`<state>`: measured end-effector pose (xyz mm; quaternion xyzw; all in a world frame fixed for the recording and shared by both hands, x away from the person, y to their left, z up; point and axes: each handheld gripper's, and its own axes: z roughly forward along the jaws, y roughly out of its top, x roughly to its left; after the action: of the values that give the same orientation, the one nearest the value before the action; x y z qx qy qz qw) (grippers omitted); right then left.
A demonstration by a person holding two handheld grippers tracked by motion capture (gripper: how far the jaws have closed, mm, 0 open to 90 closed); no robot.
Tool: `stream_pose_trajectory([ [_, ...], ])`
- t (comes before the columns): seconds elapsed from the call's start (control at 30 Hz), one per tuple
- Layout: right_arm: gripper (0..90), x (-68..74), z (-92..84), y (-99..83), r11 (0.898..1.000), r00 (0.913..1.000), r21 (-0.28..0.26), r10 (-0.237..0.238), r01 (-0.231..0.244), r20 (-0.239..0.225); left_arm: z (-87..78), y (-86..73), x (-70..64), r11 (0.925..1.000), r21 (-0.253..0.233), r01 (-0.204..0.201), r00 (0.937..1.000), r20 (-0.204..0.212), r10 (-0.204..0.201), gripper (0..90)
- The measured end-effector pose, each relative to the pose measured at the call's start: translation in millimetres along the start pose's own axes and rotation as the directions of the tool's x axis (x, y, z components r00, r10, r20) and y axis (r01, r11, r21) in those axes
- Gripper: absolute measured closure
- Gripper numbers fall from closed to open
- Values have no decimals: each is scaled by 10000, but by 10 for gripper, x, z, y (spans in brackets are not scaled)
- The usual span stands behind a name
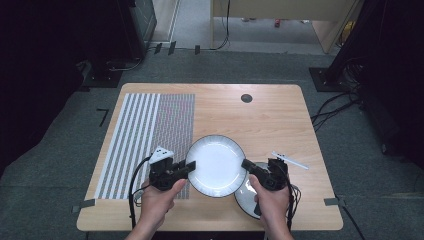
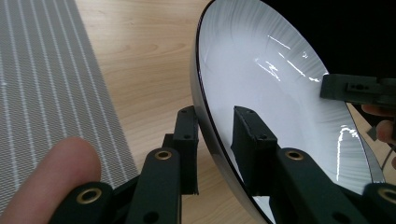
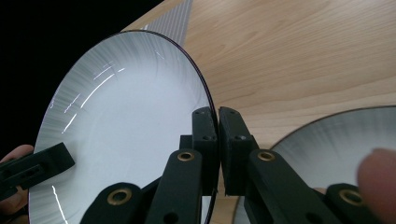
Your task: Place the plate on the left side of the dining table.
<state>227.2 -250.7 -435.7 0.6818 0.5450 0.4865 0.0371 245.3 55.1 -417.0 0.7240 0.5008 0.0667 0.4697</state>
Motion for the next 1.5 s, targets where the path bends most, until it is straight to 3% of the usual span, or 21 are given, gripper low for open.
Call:
stream_pose_trajectory([
  [0.17,864,174,133,-7,9999,9999,39,-119,119,-110,-106,28,122,9997,-194,152,9998,-92,-154,721],
  [0.47,865,538,404,-59,9994,9990,228,-252,260,-359,-418,60,493,9959,-589,693,9969,-343,-714,730],
  [0.8,867,867,705,-138,9980,9970,490,-368,402,-688,-690,97,807,9915,-869,971,9926,-649,-1029,733],
  [1.07,867,1064,917,-183,9971,9964,597,-432,476,-729,-796,122,999,9886,-935,1183,9887,-817,-1260,733],
  [1.17,867,1134,1014,-185,9970,9963,635,-390,438,-760,-830,155,1140,9861,-990,1335,9856,-908,-1426,733],
  [1.5,868,1236,1345,-194,9955,9968,728,-563,603,-563,-727,173,1443,9827,-725,1705,9764,-1217,-1784,737],
])
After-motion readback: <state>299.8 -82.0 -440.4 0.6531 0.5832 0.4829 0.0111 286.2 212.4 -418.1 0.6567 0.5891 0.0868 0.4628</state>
